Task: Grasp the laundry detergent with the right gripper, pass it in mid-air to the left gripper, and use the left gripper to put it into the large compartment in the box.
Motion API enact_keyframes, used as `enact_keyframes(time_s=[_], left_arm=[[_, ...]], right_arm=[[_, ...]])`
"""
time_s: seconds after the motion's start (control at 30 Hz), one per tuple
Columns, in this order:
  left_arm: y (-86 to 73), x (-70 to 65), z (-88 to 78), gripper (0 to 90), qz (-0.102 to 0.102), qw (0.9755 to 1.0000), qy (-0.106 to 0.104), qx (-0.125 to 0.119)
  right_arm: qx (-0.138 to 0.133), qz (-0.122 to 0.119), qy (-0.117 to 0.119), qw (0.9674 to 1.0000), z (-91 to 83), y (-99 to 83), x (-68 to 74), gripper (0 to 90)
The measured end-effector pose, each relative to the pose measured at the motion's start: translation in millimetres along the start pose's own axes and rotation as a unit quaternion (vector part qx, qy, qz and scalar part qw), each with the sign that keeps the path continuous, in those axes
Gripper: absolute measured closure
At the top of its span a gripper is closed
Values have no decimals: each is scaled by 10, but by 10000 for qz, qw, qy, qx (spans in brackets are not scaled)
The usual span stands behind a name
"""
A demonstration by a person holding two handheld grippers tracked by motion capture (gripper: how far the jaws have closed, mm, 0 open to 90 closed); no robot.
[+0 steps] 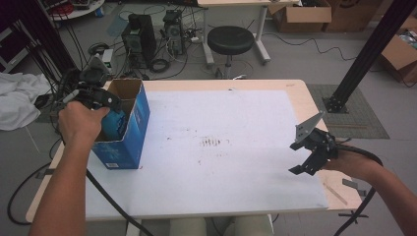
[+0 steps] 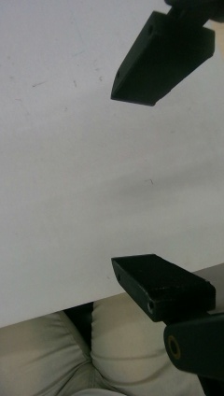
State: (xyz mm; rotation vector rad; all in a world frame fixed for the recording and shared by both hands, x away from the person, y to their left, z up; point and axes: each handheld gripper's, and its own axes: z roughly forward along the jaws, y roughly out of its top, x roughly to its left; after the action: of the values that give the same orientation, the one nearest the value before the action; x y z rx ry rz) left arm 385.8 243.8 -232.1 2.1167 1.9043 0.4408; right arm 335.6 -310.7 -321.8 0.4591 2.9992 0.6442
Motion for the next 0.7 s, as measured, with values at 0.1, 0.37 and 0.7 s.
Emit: enact_keyframes(time_s=[0.1, 0.37, 0.7], left_arm=[[-26, 10, 76, 381, -3, 10000, 12, 38], [-64, 1, 228, 381, 18, 9999, 53, 124], [-81, -21, 367, 381, 39, 9997, 21, 238]], right_arm=[[-26, 17, 7, 10000, 9, -2, -1, 162], [35, 11, 1, 10000, 34, -12, -6, 163], [19, 43, 2, 10000, 39, -21, -16, 163]])
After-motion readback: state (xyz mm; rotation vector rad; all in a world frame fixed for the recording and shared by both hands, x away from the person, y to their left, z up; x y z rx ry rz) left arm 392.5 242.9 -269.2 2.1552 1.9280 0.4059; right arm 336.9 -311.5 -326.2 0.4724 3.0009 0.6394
